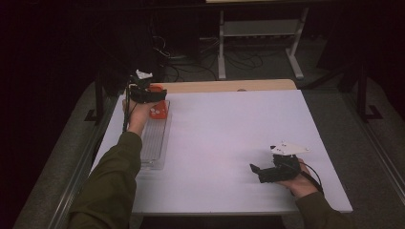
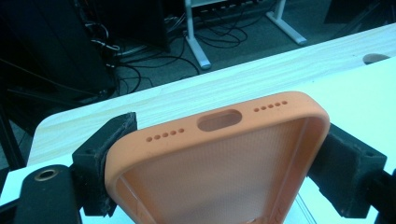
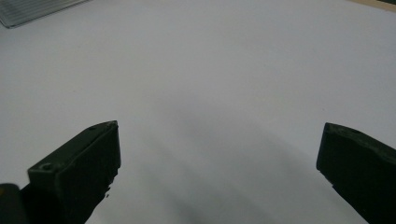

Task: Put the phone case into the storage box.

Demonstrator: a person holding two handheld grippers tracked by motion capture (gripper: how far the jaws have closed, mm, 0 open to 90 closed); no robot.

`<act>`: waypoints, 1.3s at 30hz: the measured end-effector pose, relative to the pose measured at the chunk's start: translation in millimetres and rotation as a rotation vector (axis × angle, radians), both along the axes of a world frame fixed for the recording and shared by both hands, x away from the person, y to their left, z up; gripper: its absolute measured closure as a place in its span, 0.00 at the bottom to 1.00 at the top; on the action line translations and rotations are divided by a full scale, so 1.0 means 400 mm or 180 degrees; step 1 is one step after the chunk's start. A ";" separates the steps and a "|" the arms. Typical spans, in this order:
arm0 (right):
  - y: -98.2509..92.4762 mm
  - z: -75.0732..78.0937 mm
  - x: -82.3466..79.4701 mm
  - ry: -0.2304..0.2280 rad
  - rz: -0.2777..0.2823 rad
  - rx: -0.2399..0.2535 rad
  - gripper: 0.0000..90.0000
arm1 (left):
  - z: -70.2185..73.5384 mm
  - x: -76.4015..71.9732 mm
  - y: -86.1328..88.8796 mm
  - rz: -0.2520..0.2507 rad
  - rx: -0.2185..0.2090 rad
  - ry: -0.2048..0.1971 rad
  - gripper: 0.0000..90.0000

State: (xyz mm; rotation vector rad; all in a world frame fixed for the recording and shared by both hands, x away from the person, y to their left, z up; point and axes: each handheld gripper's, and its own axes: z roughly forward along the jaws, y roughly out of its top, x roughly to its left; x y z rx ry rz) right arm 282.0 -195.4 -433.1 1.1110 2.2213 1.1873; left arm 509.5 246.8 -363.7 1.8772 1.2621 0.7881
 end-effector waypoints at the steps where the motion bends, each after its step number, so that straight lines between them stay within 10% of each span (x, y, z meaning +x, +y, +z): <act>1: 0.000 0.000 0.000 -0.0004 0.0006 -0.0007 0.00 | -0.002 0.000 0.000 -0.0003 0.0017 -0.0001 0.17; 17: 0.002 -0.001 0.001 0.0009 0.0001 -0.0003 0.00 | -0.017 0.009 -0.010 0.0014 -0.0062 -0.0188 0.15; 39: 0.003 -0.002 0.001 0.0029 0.0002 -0.0002 0.00 | -0.025 0.043 0.013 0.0114 -0.0138 -0.0138 0.06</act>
